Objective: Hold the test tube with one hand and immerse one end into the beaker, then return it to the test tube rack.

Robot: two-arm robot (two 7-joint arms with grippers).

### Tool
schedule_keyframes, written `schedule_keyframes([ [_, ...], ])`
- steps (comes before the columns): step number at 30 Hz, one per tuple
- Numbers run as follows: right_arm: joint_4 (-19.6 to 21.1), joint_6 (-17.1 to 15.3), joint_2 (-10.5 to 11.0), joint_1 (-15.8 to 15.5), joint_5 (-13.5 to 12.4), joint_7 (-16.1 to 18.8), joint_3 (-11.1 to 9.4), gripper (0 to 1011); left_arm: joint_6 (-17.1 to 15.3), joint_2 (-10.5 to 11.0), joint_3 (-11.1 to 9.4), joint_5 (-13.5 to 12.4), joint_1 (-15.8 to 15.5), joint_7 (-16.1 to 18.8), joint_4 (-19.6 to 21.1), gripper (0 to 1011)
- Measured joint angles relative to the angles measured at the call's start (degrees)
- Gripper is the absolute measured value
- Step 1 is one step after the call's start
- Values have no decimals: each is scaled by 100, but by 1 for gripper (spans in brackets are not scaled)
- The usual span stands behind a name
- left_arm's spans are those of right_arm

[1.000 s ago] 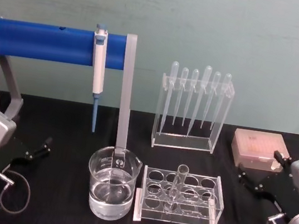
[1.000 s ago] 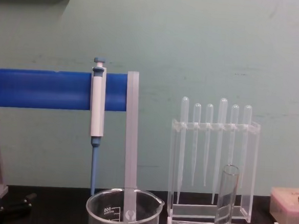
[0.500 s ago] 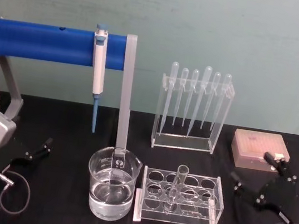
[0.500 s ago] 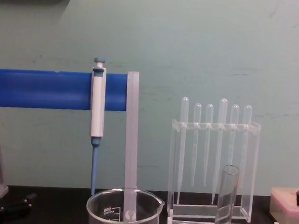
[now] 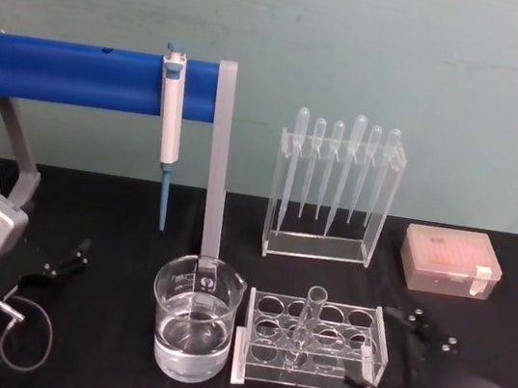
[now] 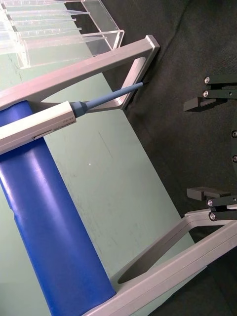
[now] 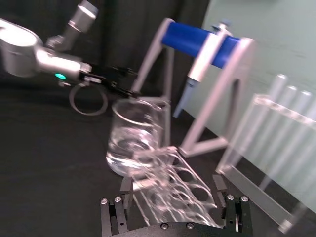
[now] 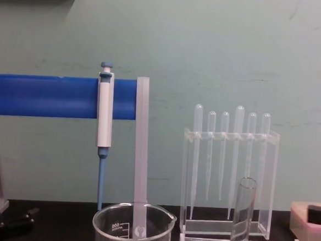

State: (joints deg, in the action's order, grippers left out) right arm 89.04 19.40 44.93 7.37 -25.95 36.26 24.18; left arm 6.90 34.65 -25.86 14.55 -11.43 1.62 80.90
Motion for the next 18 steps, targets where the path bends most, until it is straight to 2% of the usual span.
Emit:
schedule_keyframes([
  [8,-249,-44,-374,413,-149,602,162,1002,0,0,0,0,0,0,0,1000],
  [18,-645,-260,-790,863,-12,850,305,1000,0,0,0,0,0,0,0,1000],
])
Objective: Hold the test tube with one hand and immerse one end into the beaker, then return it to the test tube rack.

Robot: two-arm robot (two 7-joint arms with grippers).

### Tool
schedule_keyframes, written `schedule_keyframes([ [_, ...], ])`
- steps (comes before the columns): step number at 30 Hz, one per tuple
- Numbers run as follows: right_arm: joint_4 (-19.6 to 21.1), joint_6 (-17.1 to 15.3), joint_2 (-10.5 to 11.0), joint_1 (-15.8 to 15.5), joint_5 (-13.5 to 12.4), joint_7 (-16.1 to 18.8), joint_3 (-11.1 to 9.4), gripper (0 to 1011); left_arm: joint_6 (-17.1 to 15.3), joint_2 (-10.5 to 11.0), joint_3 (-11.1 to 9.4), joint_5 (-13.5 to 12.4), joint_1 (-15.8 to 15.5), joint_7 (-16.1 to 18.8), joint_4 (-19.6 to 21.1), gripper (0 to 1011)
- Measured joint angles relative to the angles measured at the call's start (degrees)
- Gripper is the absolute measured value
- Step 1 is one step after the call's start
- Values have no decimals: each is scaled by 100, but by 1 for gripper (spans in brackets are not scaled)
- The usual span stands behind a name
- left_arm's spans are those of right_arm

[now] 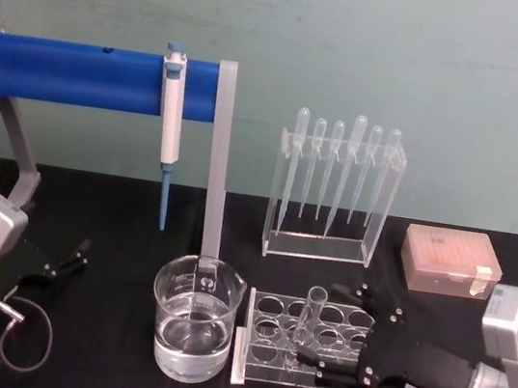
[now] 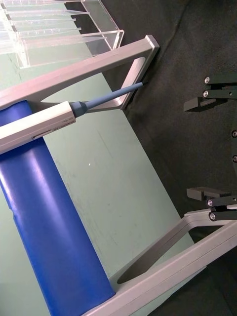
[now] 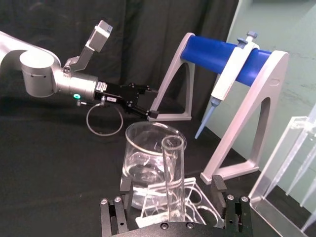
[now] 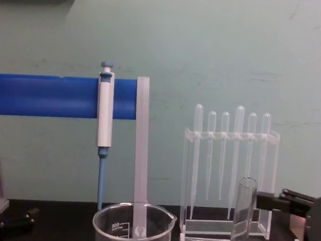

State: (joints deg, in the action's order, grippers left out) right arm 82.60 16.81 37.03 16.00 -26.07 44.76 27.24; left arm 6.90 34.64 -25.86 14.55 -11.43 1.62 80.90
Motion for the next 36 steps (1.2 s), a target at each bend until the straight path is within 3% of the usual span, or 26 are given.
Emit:
schedule_keyframes([
  [10,-403,-61,-363,374,132,130,165,1000,0,0,0,0,0,0,0,1000],
  [18,-398,-65,-360,370,132,134,161,1000,0,0,0,0,0,0,0,1000],
  [19,-383,-61,-351,358,123,135,152,867,0,0,0,0,0,0,0,1000],
  [28,-375,-56,-347,352,113,135,145,628,0,0,0,0,0,0,0,1000],
  [36,-369,-52,-343,347,107,134,140,343,0,0,0,0,0,0,0,1000],
])
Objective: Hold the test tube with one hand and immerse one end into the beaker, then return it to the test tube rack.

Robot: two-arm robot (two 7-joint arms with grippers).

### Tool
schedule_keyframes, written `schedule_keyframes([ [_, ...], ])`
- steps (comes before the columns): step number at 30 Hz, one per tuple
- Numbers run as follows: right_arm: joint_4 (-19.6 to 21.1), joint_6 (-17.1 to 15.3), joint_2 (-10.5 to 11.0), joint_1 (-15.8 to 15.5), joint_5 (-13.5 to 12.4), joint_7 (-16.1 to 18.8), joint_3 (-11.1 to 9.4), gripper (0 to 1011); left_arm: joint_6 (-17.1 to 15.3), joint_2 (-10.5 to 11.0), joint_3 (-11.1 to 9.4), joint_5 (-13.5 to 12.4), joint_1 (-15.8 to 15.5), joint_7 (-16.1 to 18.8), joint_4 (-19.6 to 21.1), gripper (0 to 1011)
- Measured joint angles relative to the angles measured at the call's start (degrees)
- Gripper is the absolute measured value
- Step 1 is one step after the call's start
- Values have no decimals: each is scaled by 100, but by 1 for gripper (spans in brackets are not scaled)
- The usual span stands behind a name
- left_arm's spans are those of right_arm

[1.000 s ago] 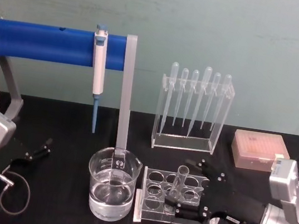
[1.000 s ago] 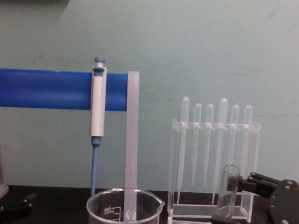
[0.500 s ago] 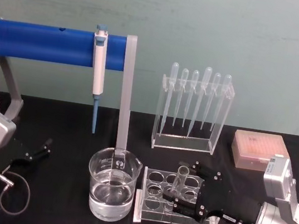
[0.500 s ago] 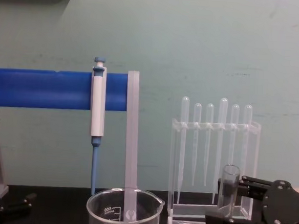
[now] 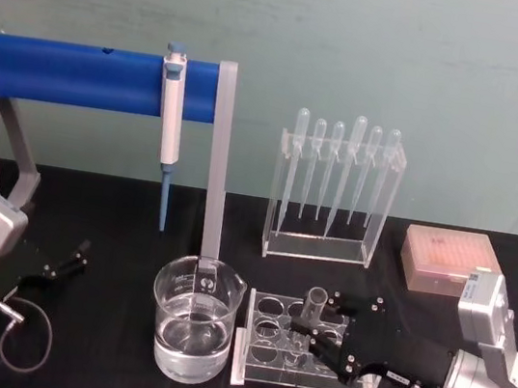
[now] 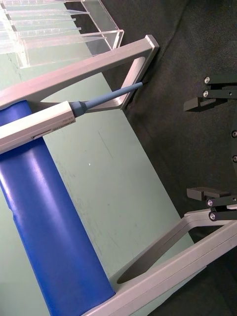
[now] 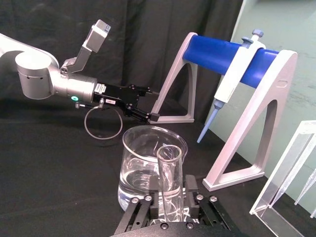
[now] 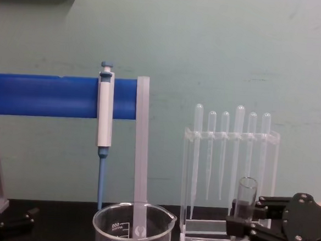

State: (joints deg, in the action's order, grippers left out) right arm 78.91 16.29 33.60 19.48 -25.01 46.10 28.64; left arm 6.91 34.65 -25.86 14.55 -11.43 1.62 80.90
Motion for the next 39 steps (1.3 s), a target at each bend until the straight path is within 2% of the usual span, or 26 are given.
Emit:
schedule_keyframes([
  [1,1,0,0,-1,0,0,0,330,0,0,0,0,0,0,0,1000],
  [2,1,0,1,-1,-1,0,0,264,0,0,0,0,0,0,0,1000],
  [5,3,2,2,-2,-4,-1,-3,228,0,0,0,0,0,0,0,1000],
  [20,101,-82,22,-34,-20,-50,-59,225,0,0,0,0,0,0,0,1000],
  [30,552,-595,129,7,-273,-185,-201,224,0,0,0,0,0,0,0,1000],
  [39,1136,-1248,233,118,-583,-443,-312,224,0,0,0,0,0,0,0,1000],
])
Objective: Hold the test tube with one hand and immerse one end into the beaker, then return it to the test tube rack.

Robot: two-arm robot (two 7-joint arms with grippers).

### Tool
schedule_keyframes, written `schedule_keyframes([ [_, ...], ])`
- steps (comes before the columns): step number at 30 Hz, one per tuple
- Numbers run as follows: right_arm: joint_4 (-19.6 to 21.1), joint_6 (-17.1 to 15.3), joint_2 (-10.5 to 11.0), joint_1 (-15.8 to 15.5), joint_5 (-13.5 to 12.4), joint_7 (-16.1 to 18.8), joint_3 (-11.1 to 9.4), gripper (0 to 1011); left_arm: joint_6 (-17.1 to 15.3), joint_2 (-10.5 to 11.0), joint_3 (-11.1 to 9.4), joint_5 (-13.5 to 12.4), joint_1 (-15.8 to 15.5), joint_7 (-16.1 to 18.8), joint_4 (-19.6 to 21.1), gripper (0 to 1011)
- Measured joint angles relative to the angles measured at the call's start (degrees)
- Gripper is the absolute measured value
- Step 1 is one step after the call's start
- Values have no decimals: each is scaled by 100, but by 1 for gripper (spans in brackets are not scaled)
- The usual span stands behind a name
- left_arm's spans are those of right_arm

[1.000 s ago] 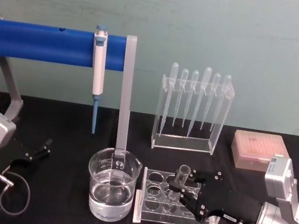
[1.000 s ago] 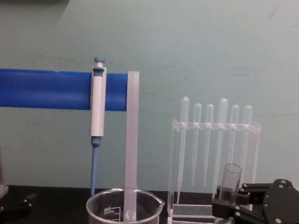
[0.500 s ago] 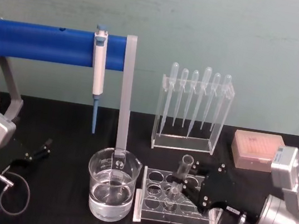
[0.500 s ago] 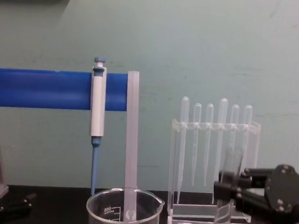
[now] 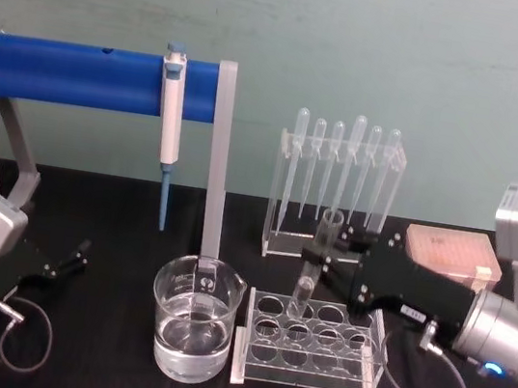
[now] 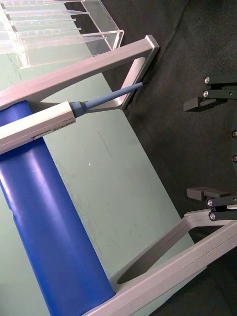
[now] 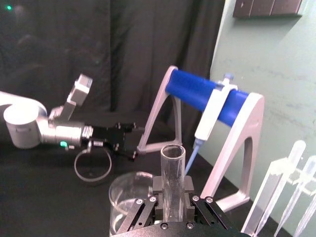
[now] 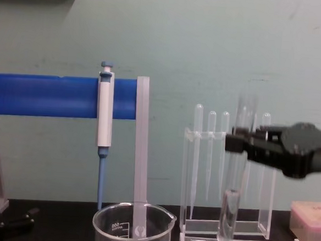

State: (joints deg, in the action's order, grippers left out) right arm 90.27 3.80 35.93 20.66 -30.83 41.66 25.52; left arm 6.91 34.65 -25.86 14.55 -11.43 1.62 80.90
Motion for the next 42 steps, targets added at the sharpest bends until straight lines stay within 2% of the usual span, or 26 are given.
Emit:
schedule_keyframes([
  [7,209,-232,-16,184,-204,-43,4,225,0,0,0,0,0,0,0,1000],
  [12,229,-315,-153,462,-301,-25,136,224,0,0,0,0,0,0,0,1000],
  [19,38,-314,-445,849,-345,90,422,224,0,0,0,0,0,0,0,1000],
  [21,-157,-277,-625,1016,-335,162,608,224,0,0,0,0,0,0,0,1000],
  [29,-693,-145,-957,1261,-282,306,968,224,0,0,0,0,0,0,0,1000],
  [33,-879,-45,-1029,1309,-241,356,1043,224,0,0,0,0,0,0,0,1000],
  [34,-1127,72,-1097,1359,-180,423,1118,224,0,0,0,0,0,0,0,1000],
  [42,-1667,309,-1246,1389,-65,566,1234,224,0,0,0,0,0,0,0,1000],
])
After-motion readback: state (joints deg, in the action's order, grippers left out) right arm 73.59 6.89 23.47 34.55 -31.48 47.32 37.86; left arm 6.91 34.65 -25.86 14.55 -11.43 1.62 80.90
